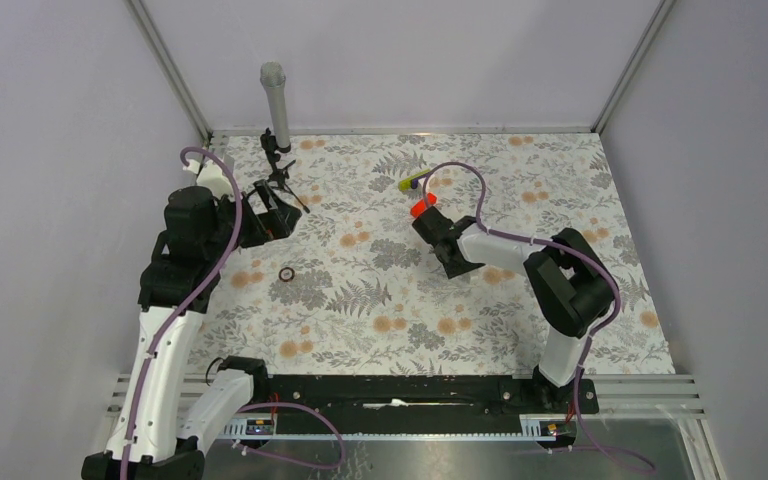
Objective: Load the batteries into the remote control
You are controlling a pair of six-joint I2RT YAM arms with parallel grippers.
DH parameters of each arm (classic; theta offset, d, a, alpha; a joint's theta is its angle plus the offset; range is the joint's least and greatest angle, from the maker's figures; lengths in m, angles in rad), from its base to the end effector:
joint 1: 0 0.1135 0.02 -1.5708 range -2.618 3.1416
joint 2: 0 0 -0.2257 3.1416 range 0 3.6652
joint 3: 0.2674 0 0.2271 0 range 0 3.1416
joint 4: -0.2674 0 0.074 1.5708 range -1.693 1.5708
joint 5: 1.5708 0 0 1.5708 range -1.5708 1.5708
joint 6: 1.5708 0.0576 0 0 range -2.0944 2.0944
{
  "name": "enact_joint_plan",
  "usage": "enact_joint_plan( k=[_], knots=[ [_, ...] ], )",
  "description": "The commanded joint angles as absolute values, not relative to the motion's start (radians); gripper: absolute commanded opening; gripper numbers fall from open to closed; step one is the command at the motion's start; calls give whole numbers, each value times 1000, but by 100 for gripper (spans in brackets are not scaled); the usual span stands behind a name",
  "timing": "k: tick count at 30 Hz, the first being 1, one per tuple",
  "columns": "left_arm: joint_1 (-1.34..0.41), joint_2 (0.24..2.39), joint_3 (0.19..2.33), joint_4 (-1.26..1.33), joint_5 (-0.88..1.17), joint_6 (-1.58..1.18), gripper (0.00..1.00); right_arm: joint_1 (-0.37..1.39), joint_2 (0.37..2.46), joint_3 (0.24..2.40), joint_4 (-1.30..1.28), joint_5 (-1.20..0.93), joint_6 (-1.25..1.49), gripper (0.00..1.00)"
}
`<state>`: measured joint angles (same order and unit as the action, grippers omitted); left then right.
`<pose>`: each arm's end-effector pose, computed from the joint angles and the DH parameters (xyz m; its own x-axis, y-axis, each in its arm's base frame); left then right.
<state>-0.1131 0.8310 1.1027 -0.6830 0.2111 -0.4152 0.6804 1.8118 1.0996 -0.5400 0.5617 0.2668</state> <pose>0.1797 -0.0326 0.3447 -0.4850 -0.3419 -0.8049 0.1154 0.8874 -0.4464 0.2660 0.1758 0.1184 -0.8183 -0.3752 -0.4355 -0.1939 0.8934 -0.4053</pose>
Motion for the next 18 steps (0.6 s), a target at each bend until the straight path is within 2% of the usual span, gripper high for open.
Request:
enact_joint_plan(
  k=[1, 6, 10, 15, 17, 18],
  knots=[
    [-109, 819, 1159, -686, 210, -398, 99, 678, 1738, 1135, -538, 452, 286, 56],
    [-109, 826, 1174, -699, 217, -397, 99, 677, 1630, 1142, -507, 331, 277, 64],
    [-109, 828, 1184, -701, 216, -400, 99, 674, 1553, 1124, -457, 268, 281, 65],
    [-108, 829, 1216, -723, 188, -407, 99, 666, 1453, 1137, -494, 402, 342, 63],
    [-109, 820, 1235, -737, 163, -409, 99, 660, 1365, 1131, -494, 485, 367, 66],
    [-109, 814, 1247, -742, 157, -405, 99, 656, 1308, 1129, -494, 525, 377, 72]
  ],
)
